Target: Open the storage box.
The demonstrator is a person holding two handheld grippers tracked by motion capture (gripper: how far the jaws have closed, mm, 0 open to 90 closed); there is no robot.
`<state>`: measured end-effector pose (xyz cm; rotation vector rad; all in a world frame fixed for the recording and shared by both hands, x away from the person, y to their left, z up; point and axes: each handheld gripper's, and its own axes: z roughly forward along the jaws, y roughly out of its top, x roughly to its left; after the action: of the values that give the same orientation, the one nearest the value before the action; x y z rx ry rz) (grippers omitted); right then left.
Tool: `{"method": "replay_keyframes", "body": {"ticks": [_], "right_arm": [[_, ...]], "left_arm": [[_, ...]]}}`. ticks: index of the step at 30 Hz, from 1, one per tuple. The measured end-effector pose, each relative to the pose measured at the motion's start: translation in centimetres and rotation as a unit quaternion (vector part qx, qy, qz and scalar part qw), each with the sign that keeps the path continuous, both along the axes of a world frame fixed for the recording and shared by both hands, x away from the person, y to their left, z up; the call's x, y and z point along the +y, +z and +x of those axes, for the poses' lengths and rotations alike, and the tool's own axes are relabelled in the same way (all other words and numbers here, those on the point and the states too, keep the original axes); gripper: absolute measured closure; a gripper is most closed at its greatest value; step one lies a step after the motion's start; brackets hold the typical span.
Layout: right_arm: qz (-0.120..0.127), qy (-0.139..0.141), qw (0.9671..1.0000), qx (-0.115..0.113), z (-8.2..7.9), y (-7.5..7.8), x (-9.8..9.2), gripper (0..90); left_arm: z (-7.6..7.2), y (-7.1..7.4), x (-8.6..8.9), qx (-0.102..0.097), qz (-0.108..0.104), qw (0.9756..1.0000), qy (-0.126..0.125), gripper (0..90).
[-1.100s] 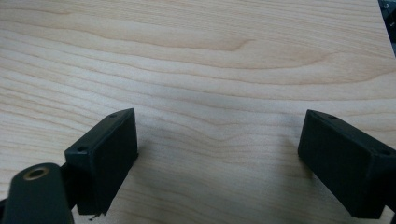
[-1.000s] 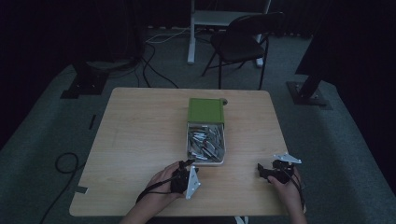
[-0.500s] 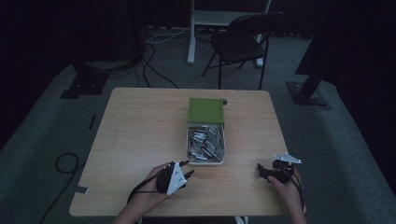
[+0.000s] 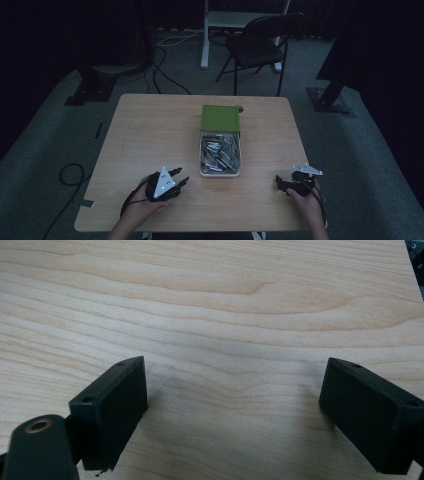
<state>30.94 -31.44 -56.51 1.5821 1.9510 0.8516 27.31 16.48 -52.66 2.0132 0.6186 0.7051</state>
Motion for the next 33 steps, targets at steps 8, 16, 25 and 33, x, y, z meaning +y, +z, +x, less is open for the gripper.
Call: {"method": "replay_keyframes", "body": {"ticks": [8,16,25,33], "right_arm": [[0.000,0.000,1.0000,0.000,0.0,0.0,0.0,11.5],[0.000,0.000,1.0000,0.000,0.0,0.0,0.0,11.5],[0.000,0.000,1.0000,0.000,0.0,0.0,0.0,11.5],[-0.001,0.001,1.0000,-0.001,0.0,0.0,0.0,11.5]], "left_arm": [[0.3,-0.5,3.9,0.020,-0.041,0.9980,0.045,55.0],[0.2,-0.6,6.5,0.033,-0.076,0.9935,0.078,50.4],[0.0,-0.9,8.4,0.063,-0.112,0.9874,0.092,37.1],[0.0,-1.4,9.8,0.089,-0.128,0.9813,0.113,18.7]]}}
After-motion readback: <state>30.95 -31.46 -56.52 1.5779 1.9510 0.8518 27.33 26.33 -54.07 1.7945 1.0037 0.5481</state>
